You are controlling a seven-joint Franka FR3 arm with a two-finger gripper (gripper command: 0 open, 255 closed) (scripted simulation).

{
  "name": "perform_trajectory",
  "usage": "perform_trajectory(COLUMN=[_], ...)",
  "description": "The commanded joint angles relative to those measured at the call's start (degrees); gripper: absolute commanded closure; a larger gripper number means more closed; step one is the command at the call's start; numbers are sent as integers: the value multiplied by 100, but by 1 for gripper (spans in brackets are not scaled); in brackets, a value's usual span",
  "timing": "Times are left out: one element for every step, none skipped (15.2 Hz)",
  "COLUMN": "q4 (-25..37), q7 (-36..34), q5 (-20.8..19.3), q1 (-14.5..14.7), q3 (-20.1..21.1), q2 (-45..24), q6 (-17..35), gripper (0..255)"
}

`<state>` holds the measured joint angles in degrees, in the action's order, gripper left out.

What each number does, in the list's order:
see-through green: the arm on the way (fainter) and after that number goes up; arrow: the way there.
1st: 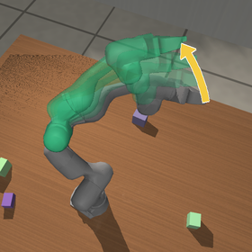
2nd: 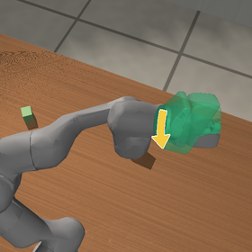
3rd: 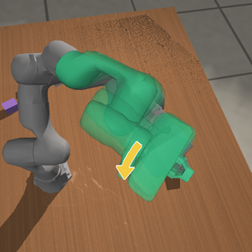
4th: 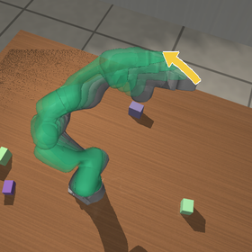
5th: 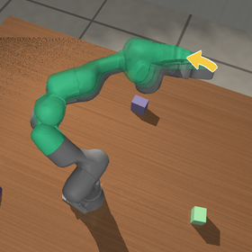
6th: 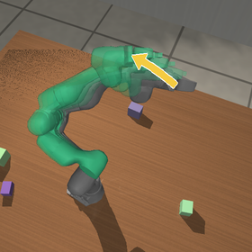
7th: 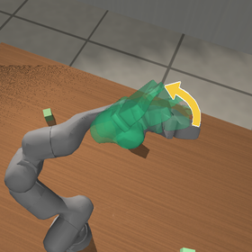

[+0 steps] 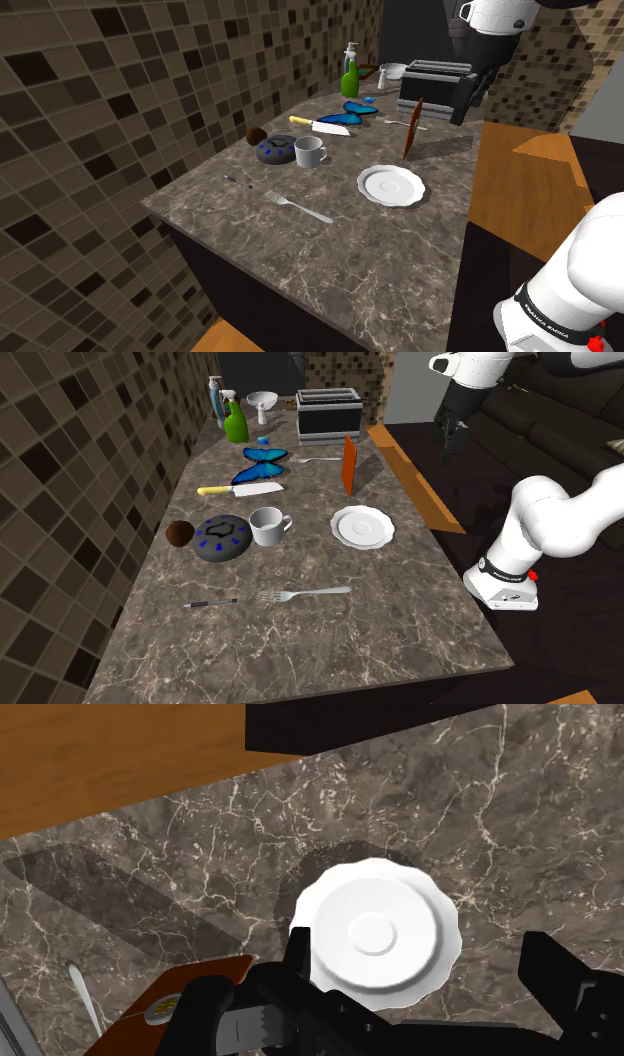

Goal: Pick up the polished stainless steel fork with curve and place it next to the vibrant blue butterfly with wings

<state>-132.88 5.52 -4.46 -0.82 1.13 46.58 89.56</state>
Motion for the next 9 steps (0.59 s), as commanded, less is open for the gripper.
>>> perform_trajectory(q4=[0,-41,-76,-103,-123,-135,-140,-138,-129], q7=[0,-82,-162,-241,-319,-397,-473,-548,-623], q5=[0,56,109,161,210,255,299,339,376], q1=[0,25,50,74,97,121,143,164,185], q3=[0,63,126,189,252,314,378,441,504], q2=[0,-113,-233,-358,-491,-629,-772,-922,-1076], q6=[0,151,302,453,604,753,902,1050,1196], gripper=[0,0,0,0,0,0,0,0,0])
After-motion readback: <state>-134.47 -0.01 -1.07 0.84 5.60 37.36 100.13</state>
